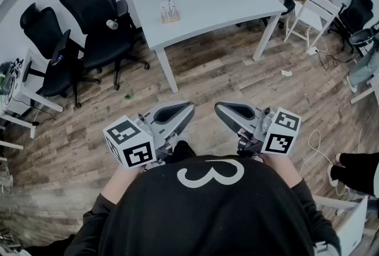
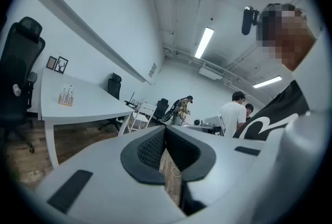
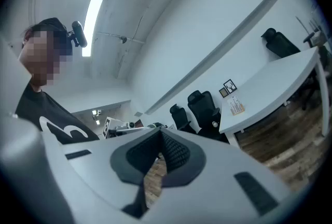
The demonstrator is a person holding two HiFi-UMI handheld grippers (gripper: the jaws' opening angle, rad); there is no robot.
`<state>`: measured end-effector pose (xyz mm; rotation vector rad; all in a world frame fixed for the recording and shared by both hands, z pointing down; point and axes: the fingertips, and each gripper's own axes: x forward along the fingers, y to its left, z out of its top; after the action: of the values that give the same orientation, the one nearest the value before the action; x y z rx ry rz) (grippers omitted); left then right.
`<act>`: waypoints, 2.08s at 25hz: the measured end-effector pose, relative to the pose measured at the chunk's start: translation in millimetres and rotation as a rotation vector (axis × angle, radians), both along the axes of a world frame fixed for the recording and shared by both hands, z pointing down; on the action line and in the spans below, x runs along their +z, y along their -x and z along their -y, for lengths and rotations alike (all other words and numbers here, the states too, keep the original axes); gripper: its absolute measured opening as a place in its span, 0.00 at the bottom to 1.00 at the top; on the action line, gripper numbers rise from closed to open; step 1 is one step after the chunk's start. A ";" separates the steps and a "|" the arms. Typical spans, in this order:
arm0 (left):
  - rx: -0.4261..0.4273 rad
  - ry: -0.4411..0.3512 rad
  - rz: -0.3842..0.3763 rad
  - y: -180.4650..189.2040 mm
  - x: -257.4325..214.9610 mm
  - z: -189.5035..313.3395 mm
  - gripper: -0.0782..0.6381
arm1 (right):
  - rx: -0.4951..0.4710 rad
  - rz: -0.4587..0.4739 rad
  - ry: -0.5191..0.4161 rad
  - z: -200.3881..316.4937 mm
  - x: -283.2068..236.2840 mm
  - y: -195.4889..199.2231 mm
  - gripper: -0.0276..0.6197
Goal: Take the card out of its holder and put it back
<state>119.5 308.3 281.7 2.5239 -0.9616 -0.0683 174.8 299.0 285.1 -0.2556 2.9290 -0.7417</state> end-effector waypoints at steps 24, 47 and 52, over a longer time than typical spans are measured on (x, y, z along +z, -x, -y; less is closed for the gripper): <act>-0.090 0.001 -0.058 25.0 14.2 5.5 0.13 | -0.072 0.011 0.051 10.5 15.7 15.0 0.06; -0.038 0.120 -0.090 142.8 40.8 251.8 0.13 | 0.011 -0.029 0.198 251.8 38.8 124.4 0.06; -0.038 0.121 -0.078 164.9 46.9 290.4 0.13 | 0.011 -0.035 0.204 285.0 45.4 142.5 0.06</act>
<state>-45.4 17.9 328.6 2.3757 -0.9534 -0.1156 32.4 14.0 330.5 -0.3053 2.8816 -1.0467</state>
